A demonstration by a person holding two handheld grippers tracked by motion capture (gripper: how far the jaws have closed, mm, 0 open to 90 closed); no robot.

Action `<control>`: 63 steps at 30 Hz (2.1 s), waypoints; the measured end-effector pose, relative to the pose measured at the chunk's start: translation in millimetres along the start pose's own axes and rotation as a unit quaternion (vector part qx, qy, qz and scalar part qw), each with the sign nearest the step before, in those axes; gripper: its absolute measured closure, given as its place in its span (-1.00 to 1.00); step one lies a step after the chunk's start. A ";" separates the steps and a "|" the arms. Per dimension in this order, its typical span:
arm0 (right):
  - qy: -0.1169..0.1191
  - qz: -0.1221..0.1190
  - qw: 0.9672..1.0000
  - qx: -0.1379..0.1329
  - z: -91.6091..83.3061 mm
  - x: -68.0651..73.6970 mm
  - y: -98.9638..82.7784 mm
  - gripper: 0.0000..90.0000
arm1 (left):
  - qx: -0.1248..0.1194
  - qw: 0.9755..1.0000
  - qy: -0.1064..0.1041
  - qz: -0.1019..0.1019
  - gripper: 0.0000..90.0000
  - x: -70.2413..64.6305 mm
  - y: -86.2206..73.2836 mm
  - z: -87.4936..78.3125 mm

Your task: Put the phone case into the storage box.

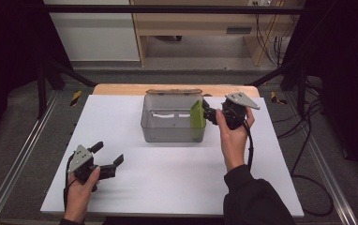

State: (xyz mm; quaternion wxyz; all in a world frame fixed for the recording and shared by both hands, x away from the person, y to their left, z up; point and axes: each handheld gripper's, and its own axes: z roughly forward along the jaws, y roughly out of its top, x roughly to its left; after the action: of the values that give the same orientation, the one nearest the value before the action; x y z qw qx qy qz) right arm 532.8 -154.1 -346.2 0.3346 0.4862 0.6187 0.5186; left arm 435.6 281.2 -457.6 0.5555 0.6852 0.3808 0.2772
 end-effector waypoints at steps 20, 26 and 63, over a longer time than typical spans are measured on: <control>0.011 -0.013 1.000 -0.009 -24.3 -16.0 -3.0 -0.82 | -0.005 1.000 0.006 -0.006 -0.95 7.5 0.8 -6.5; 0.015 -0.022 1.000 -0.001 -32.1 -24.3 -6.1 -0.82 | -0.007 1.000 0.011 -0.011 -0.95 14.4 0.9 -12.2; -0.010 -0.026 1.000 0.002 -79.2 -80.9 -52.3 -0.88 | 0.001 1.000 0.020 -0.008 -0.95 19.5 -5.0 -35.2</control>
State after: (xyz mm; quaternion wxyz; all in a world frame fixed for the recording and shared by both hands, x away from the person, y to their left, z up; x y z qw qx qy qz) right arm 471.2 -255.3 -385.2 0.3529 0.4758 0.6285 0.5041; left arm 417.1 317.2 -455.3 0.5494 0.6769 0.3977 0.2860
